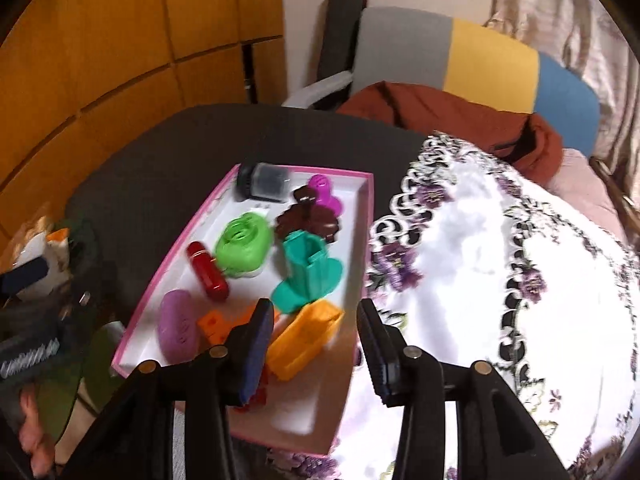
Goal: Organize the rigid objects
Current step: 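Lower the red puzzle piece into the tray and open the right gripper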
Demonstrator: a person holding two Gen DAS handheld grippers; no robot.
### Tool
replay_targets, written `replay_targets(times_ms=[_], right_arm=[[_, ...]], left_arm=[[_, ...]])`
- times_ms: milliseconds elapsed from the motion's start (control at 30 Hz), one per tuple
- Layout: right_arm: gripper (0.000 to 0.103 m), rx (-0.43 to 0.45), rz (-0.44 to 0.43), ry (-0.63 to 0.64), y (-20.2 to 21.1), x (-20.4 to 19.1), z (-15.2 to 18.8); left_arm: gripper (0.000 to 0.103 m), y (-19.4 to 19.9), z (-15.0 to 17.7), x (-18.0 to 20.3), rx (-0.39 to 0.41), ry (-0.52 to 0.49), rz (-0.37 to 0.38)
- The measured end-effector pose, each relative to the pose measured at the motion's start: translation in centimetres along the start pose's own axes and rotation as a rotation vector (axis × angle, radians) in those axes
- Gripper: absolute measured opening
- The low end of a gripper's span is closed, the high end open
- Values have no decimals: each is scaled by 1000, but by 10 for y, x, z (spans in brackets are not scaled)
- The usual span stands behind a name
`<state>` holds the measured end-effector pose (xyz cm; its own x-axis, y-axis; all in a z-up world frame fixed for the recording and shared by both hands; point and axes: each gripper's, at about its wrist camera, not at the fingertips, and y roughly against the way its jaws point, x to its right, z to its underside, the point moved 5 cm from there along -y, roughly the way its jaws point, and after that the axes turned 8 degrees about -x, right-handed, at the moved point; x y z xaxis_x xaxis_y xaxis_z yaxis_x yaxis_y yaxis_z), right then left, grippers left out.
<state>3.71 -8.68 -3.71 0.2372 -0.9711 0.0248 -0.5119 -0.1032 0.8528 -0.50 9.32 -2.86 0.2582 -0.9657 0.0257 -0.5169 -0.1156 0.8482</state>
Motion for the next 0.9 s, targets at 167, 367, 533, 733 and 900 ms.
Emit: replay_targets(times_ms=[167,367,533,733,900], right_arm=[[43,-15,35,-45,-2,8,-5],[43,-6,43,-68,0,11,-8],[43,-8,45,-84,-1,15,-10],[43,-7,47,-96,-1,17,-11],[43,-10,46,-95,-2,18,-12]], left_arm=[[103,3,-5,11,9,-35,-19],[103,3,-6,20,-9,-65,-7],[103,3,-5,30,4,-114,-42],[103,2,-5,34,-3,-118,-30],[103,5,-5,34,28,-112,-50]])
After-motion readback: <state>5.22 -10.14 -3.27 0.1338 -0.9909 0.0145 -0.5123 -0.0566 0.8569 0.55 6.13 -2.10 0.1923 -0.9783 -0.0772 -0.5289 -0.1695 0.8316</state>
